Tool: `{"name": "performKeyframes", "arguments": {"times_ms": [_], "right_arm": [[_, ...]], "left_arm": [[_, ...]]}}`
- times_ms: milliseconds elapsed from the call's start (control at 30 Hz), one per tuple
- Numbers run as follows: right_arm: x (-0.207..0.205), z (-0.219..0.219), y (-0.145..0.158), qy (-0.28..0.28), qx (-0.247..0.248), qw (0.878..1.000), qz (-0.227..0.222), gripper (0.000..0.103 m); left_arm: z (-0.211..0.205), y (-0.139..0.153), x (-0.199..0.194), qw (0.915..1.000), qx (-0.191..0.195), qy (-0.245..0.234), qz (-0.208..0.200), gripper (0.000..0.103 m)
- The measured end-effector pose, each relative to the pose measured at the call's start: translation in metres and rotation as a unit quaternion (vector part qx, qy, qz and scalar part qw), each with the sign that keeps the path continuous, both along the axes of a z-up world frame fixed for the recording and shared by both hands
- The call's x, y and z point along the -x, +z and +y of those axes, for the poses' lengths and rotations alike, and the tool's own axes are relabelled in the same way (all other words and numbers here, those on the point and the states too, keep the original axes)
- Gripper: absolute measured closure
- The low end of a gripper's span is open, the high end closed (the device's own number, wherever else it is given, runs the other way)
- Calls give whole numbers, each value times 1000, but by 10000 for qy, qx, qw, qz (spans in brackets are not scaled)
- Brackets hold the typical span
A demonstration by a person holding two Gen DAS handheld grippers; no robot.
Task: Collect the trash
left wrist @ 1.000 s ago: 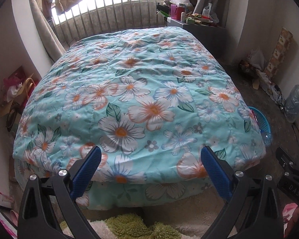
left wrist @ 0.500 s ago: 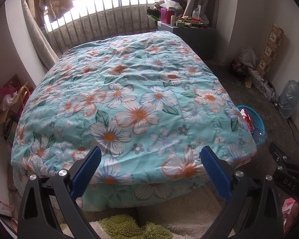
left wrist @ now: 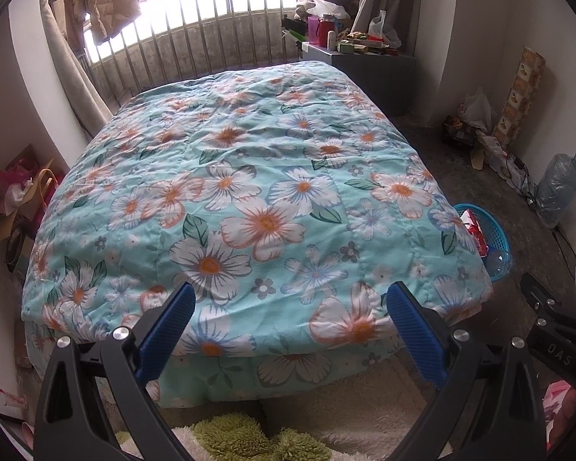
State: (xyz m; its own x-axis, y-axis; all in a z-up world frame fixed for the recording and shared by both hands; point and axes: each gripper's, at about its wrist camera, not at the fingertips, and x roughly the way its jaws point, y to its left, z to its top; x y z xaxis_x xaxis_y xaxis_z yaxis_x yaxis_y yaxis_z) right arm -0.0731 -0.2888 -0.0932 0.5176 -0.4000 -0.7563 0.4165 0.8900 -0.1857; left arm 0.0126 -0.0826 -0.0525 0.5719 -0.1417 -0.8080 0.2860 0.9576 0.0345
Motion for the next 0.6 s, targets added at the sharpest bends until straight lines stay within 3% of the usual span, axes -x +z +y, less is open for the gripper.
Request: {"name": "performKeyframes", "arguments": {"times_ms": [600], "right_arm": [[1, -3, 2, -39, 19, 10000, -16, 8]], "left_arm": [[-2, 3, -1, 10000, 1, -1, -20, 5]]}}
